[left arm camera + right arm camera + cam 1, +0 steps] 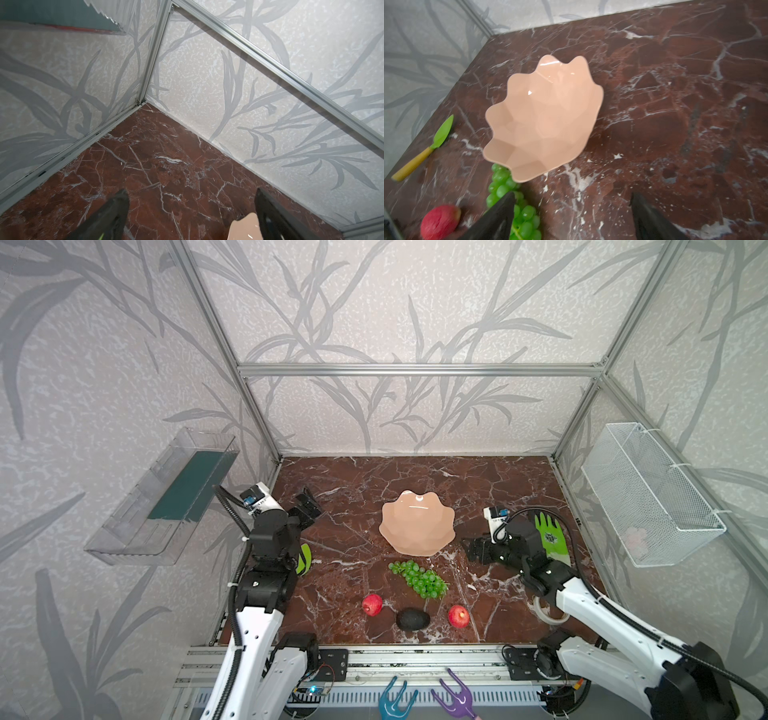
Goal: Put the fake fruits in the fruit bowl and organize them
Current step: 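Lower the right gripper onto the red apple nearest the robot and grasp it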
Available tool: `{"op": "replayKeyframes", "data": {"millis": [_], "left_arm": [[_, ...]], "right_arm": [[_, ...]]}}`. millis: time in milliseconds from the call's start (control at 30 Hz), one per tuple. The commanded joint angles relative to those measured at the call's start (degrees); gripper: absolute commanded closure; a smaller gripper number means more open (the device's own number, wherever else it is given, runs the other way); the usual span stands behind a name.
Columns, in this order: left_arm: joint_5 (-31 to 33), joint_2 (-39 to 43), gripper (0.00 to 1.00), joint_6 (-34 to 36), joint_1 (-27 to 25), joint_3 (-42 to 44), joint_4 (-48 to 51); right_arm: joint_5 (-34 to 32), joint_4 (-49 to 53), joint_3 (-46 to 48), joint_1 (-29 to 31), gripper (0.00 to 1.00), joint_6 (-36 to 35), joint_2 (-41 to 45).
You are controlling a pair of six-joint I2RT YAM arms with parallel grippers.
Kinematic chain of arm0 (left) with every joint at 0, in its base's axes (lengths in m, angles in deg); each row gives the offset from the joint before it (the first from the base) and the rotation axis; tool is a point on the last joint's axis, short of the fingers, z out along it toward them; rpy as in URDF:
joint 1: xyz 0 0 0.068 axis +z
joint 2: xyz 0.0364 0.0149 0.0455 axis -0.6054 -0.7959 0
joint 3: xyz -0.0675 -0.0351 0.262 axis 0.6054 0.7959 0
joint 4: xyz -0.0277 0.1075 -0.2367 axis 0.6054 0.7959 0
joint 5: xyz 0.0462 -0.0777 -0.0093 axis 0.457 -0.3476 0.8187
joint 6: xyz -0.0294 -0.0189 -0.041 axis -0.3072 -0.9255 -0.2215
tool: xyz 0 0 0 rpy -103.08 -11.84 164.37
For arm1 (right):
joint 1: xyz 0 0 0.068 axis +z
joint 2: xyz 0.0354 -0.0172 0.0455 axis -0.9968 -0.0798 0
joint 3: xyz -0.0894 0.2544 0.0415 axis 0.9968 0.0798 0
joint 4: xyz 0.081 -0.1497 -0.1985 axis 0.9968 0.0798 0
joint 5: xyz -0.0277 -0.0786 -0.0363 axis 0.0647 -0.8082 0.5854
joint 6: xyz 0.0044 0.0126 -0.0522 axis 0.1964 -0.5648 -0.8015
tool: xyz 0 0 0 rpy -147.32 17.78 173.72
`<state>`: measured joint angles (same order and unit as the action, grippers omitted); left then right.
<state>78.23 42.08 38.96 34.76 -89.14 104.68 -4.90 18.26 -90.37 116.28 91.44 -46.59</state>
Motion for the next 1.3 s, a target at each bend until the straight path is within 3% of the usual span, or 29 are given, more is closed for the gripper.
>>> {"op": "replayKeyframes", "data": {"millis": [0,267,467,1000,1267], "left_arm": [[-2.1,0.5,0.06,5.5,0.3,-2.6,17.5],[-3.7,1.2,0.06,7.0,0.4,0.1,18.3],[-2.6,1.7,0.05,8.1,0.4,0.0,19.5],[-2.7,3.6,0.04,7.9,0.6,1.0,19.2],[-2.8,3.8,0.04,7.7,0.7,1.3,19.2]], "right_arm": [[-6.2,18.1,-0.9,5.1,0.16,1.3,1.0],[-14.5,25.0,0.1,23.3,0.17,12.9,-1.5],[-17.9,26.2,-0.1,32.0,0.18,21.3,-5.1],[-17.0,21.5,-0.9,39.2,0.23,28.6,-15.1],[-19.8,24.3,-1.4,41.7,0.21,31.5,-15.8]]}}
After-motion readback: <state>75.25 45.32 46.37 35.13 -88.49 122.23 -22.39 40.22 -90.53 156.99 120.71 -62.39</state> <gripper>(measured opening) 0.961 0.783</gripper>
